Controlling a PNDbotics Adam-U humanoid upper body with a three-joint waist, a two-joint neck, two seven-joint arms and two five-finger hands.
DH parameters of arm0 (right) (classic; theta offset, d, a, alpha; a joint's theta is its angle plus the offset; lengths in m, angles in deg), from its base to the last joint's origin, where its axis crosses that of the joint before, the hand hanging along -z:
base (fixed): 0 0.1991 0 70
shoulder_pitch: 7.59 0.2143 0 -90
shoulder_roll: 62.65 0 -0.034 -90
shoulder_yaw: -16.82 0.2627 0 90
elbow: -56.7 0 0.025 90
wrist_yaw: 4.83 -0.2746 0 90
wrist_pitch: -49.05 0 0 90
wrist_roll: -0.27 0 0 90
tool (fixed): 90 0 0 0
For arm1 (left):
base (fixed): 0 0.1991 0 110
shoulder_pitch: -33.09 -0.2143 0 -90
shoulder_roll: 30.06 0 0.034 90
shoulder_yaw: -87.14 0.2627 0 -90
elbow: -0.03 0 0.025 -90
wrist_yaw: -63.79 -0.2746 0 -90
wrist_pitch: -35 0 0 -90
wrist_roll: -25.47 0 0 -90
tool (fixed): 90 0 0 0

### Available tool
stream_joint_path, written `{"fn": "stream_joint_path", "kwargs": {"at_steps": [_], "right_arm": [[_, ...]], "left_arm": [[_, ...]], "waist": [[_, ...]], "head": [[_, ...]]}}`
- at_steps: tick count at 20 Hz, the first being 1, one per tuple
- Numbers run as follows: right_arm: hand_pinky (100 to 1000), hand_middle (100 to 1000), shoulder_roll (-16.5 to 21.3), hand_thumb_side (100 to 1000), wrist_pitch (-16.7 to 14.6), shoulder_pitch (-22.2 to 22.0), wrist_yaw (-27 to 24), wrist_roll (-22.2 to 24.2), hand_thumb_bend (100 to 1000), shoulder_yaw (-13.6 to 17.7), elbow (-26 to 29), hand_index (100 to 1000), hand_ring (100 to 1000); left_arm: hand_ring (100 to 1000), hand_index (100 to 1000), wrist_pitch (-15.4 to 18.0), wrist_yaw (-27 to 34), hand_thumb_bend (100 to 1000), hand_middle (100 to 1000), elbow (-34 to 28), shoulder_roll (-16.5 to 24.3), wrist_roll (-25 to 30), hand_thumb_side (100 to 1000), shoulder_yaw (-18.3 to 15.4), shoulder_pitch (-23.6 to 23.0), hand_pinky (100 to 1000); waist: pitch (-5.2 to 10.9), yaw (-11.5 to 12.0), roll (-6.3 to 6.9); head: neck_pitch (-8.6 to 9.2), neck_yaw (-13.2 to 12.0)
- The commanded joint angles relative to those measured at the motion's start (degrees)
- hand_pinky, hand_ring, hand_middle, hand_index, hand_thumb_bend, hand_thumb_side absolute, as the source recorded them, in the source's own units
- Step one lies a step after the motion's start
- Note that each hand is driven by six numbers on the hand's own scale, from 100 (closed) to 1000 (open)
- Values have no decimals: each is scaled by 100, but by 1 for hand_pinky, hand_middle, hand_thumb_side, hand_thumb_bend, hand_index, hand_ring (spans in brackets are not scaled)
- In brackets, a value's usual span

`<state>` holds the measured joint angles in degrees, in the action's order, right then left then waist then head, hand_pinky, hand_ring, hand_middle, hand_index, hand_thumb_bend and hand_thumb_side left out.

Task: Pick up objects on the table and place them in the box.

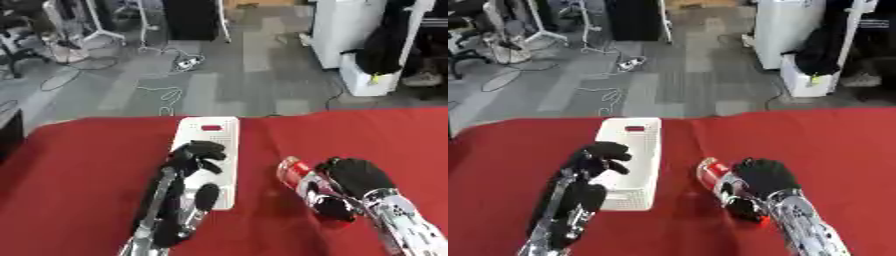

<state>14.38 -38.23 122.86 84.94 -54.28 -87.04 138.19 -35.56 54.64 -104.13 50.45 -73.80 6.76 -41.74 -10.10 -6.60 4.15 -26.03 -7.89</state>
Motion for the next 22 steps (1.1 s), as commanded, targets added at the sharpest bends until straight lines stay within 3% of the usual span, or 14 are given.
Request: {"fn": "stream_joint_path", "kwargs": {"at_steps": [1,16,22], "right_arm": [[385,752,47,870,4,75,-64,-103,100,36,126,1000,486],[389,729,39,892,98,67,-303,-151,100,28,82,1000,472],[412,748,-73,982,162,48,-184,-88,100,55,-9,1000,496]], "left_arm": [[692,750,13,-26,462,674,-91,10,-8,802,-34,21,555],[693,750,13,-31,465,675,-94,5,-9,802,-32,27,556],[693,749,15,-26,467,675,-94,-2,3,802,-21,32,557]], "waist": [[71,21,-10],[57,44,-19],[40,97,-17]], "head": [[40,80],[53,110],[45,149]]}}
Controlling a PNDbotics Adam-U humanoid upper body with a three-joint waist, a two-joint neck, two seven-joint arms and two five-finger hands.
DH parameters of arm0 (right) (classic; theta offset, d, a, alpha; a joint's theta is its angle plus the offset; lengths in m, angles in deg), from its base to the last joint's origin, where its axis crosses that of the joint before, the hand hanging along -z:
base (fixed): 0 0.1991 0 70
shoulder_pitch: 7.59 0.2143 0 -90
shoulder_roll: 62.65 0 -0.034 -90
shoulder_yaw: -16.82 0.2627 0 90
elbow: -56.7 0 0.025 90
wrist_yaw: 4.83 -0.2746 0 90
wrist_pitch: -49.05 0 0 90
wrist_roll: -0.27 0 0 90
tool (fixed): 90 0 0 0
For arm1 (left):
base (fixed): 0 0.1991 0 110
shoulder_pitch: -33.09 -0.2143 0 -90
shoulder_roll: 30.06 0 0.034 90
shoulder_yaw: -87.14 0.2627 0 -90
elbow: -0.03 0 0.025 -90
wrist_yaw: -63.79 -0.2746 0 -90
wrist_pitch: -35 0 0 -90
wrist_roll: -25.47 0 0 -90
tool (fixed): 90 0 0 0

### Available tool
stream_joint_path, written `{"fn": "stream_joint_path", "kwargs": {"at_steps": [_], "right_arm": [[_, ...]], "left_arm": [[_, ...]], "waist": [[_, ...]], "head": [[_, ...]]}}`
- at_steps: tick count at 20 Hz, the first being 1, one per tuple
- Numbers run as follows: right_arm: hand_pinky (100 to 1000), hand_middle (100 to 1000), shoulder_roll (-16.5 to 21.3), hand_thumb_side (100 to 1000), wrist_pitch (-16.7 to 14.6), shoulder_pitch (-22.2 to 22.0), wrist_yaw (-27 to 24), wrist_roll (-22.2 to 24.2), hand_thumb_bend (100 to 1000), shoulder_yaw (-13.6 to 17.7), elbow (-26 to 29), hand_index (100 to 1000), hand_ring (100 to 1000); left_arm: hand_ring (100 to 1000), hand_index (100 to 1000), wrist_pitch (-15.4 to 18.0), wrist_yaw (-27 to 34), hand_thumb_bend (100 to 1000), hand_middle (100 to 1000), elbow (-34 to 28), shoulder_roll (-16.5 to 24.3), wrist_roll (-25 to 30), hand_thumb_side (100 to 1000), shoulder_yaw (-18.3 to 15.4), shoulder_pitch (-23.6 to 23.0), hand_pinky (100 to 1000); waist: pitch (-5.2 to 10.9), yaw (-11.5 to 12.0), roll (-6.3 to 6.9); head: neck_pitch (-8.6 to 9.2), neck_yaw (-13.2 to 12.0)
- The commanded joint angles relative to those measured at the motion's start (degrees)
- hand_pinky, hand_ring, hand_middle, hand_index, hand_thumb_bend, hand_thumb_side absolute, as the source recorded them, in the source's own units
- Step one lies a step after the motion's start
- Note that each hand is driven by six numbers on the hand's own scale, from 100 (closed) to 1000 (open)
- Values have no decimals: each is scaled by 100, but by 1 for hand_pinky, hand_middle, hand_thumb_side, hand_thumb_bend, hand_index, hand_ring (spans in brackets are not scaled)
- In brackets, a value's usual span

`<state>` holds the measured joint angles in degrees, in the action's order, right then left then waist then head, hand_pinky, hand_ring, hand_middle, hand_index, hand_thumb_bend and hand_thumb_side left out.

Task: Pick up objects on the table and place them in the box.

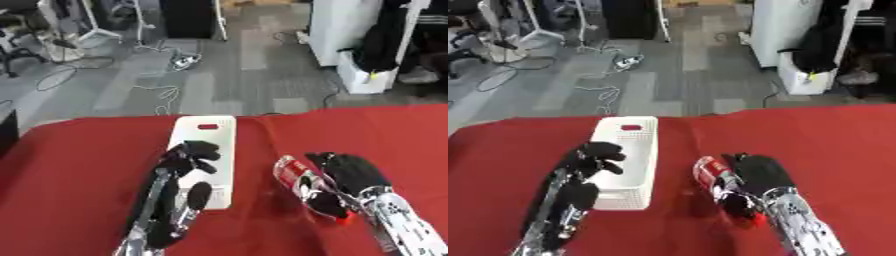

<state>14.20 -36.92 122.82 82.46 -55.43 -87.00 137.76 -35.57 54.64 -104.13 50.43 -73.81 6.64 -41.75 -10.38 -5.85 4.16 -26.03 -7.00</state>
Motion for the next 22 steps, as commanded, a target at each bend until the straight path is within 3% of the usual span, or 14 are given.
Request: {"fn": "stream_joint_path", "kwargs": {"at_steps": [1,2,3,4,5,7,22], "right_arm": [[433,762,-74,1000,39,49,100,40,100,60,19,1000,510],[424,756,-92,996,40,47,137,58,100,71,1,1000,504],[496,817,-109,1000,37,43,169,81,100,82,-18,1000,574],[476,799,-128,1000,31,39,202,112,100,98,-41,1000,547],[541,848,-148,1000,24,33,230,139,100,113,-62,1000,632],[567,861,-190,1000,15,17,269,177,100,150,-99,1000,673],[558,850,-150,930,-52,19,274,13,100,229,-112,1000,669]], "left_arm": [[693,749,16,-24,469,675,-95,-1,7,802,-7,33,558],[693,749,16,-23,468,675,-95,-1,10,802,-5,34,558],[694,749,17,-23,471,675,-96,-1,13,801,-3,36,558],[694,749,17,-23,470,675,-97,-2,16,801,0,40,558],[694,749,17,-22,472,675,-98,-2,20,800,4,44,559],[694,749,19,-20,475,675,-101,-4,30,799,12,54,559],[694,749,30,-38,481,675,-156,14,72,798,36,68,561]], "waist": [[64,32,-18],[60,42,-18],[55,53,-19],[50,66,-20],[43,81,-20],[30,116,-19],[-56,226,-16]], "head": [[43,65],[41,69],[38,72],[36,76],[35,77],[34,82],[11,115]]}}
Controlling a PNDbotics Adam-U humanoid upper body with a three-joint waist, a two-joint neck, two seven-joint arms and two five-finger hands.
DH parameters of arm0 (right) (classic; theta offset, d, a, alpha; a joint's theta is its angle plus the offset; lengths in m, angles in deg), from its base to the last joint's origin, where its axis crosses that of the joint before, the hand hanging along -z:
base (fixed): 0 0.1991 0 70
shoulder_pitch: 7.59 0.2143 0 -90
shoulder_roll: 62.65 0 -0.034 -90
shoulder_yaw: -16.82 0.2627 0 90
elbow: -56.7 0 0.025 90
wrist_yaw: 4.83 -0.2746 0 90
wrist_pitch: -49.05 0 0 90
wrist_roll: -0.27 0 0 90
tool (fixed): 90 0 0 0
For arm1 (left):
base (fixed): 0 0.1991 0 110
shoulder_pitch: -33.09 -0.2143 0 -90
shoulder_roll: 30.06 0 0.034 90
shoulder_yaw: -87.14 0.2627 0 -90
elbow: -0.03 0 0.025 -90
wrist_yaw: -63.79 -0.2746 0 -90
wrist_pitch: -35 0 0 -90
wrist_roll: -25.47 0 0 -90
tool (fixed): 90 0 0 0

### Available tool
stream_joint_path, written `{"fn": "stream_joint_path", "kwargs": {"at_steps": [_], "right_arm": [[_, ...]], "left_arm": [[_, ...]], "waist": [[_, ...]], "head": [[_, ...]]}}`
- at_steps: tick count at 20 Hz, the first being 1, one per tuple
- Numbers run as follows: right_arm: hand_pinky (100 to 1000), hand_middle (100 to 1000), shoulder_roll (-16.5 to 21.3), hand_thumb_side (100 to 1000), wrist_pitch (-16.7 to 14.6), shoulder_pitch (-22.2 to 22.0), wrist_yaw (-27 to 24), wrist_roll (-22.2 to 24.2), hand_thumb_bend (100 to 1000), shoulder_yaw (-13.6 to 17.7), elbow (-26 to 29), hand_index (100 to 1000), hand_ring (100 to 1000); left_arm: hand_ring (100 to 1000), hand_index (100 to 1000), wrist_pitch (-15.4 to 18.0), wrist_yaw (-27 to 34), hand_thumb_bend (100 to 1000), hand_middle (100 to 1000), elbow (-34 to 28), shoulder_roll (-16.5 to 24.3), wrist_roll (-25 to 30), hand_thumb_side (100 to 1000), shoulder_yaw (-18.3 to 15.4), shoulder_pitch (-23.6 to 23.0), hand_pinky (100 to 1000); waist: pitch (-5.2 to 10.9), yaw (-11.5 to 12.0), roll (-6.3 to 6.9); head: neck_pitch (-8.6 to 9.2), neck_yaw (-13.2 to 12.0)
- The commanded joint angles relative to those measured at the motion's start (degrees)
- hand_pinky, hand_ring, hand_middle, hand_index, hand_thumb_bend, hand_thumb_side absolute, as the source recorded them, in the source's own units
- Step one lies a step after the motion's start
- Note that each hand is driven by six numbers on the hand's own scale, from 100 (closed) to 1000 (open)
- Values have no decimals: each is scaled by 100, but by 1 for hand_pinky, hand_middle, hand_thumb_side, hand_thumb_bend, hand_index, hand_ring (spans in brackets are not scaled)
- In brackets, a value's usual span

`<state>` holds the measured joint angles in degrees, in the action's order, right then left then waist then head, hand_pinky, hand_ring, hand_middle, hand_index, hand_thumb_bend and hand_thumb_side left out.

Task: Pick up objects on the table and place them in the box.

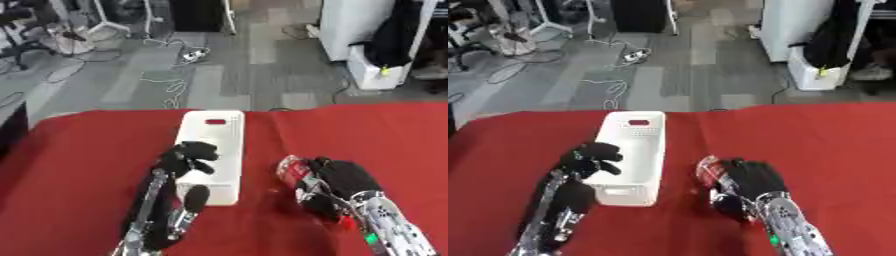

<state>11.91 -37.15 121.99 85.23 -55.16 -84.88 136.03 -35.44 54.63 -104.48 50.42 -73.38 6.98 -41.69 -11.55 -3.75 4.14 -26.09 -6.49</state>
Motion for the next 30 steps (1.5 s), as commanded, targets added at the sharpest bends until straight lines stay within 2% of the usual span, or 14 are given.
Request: {"fn": "stream_joint_path", "kwargs": {"at_steps": [1,11,15,18,20,30], "right_arm": [[556,850,96,928,-41,112,-11,-15,100,16,63,1000,667],[559,861,179,875,-135,165,-33,0,100,-39,-118,1000,680],[534,844,81,790,-88,80,28,-312,146,-8,-327,1000,657],[525,845,25,692,-3,38,50,-525,194,43,-462,1000,646],[524,848,6,667,54,20,54,-590,207,70,-538,1000,646],[492,825,23,694,141,13,13,-644,174,139,-604,1000,618]], "left_arm": [[694,749,17,-40,481,675,-124,18,30,798,3,60,561],[692,748,22,-97,490,675,-165,27,30,791,-9,58,560],[692,748,23,-122,493,675,-191,23,39,790,-11,65,561],[693,749,21,-131,494,675,-201,19,44,790,-14,70,562],[693,748,21,-138,495,675,-206,18,49,790,-16,73,562],[692,748,16,-171,496,675,-233,26,73,792,-23,72,563]], "waist": [[60,18,-14],[57,15,-22],[40,31,-19],[26,32,-32],[18,33,-40],[-2,66,-59]], "head": [[13,65],[-30,84],[-39,90],[-52,89],[-59,83],[-111,76]]}}
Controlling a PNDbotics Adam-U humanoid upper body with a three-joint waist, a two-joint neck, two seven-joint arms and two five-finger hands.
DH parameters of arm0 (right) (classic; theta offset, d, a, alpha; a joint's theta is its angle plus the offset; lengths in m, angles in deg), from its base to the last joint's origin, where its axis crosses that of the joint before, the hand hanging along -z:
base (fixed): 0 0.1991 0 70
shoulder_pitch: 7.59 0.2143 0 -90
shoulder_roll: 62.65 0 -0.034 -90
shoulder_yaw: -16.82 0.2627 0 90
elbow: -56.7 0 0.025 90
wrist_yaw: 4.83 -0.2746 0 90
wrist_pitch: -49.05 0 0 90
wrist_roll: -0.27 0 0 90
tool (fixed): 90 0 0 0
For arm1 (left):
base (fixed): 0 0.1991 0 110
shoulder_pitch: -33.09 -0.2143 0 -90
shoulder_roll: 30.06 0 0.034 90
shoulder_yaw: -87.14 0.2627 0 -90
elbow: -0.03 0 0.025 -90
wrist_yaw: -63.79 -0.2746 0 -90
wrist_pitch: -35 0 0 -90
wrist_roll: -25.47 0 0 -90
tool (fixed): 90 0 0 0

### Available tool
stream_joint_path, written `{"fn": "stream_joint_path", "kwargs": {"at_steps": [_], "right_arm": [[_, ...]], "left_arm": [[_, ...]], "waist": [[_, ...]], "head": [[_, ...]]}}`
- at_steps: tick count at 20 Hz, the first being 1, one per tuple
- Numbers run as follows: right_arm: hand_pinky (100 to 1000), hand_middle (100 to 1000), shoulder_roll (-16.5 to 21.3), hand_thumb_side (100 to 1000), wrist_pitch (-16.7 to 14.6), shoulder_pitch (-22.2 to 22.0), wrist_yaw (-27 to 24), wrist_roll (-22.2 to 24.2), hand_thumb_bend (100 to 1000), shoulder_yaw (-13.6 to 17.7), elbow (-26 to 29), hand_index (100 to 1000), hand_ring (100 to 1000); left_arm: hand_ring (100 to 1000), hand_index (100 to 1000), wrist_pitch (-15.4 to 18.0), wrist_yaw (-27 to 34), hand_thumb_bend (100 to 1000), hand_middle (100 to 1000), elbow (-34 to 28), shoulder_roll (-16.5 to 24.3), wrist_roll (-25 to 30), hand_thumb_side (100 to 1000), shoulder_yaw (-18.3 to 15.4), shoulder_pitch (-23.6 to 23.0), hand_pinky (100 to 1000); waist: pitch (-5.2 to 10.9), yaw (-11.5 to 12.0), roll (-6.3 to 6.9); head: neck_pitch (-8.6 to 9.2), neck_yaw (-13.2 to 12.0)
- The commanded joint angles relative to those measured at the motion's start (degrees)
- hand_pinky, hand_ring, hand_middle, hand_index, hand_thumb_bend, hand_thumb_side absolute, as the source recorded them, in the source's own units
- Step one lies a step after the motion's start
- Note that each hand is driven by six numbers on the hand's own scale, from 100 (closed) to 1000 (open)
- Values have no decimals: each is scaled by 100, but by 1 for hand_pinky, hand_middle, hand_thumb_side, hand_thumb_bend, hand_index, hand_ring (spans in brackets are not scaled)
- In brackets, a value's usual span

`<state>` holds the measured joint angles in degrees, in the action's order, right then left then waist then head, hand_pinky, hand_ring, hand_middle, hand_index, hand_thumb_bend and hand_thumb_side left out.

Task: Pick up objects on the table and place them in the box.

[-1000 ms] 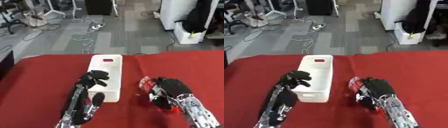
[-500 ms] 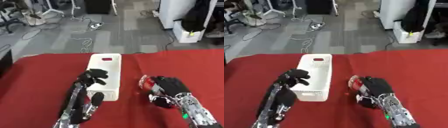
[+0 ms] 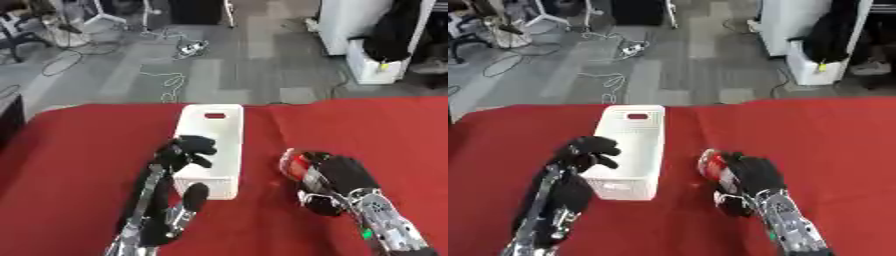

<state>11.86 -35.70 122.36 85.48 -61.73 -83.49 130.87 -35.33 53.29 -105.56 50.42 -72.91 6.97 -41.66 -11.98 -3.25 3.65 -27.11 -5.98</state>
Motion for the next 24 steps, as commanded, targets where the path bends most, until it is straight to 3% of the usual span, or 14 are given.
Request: {"fn": "stream_joint_path", "kwargs": {"at_steps": [1,10,16,18,20,24], "right_arm": [[494,826,34,694,-11,-22,-29,-1,175,-1,-86,1000,620],[433,770,85,673,-54,26,-122,-62,167,-10,-87,1000,566],[415,736,129,657,-102,143,-144,157,178,-28,-141,1000,539],[359,653,139,622,-115,183,-144,227,187,-32,-124,1000,479],[271,572,142,503,-100,207,-138,267,185,-35,-102,1000,402],[100,517,142,406,-47,205,-158,343,157,-42,-110,1000,322]], "left_arm": [[692,748,4,-39,496,675,-127,26,29,792,-23,68,563],[693,748,0,-46,495,675,-132,27,62,796,-25,57,565],[693,748,-9,-52,496,675,-146,33,91,797,-28,54,566],[693,749,-13,-52,496,675,-153,33,102,798,-28,53,566],[693,749,-17,-52,496,675,-158,34,114,799,-28,53,567],[694,749,-21,-51,495,676,-167,34,136,801,-27,56,568]], "waist": [[39,19,-9],[24,55,4],[20,86,19],[18,94,26],[12,98,33],[-2,102,44]], "head": [[-12,27],[-44,43],[-59,61],[-65,67],[-68,75],[-70,83]]}}
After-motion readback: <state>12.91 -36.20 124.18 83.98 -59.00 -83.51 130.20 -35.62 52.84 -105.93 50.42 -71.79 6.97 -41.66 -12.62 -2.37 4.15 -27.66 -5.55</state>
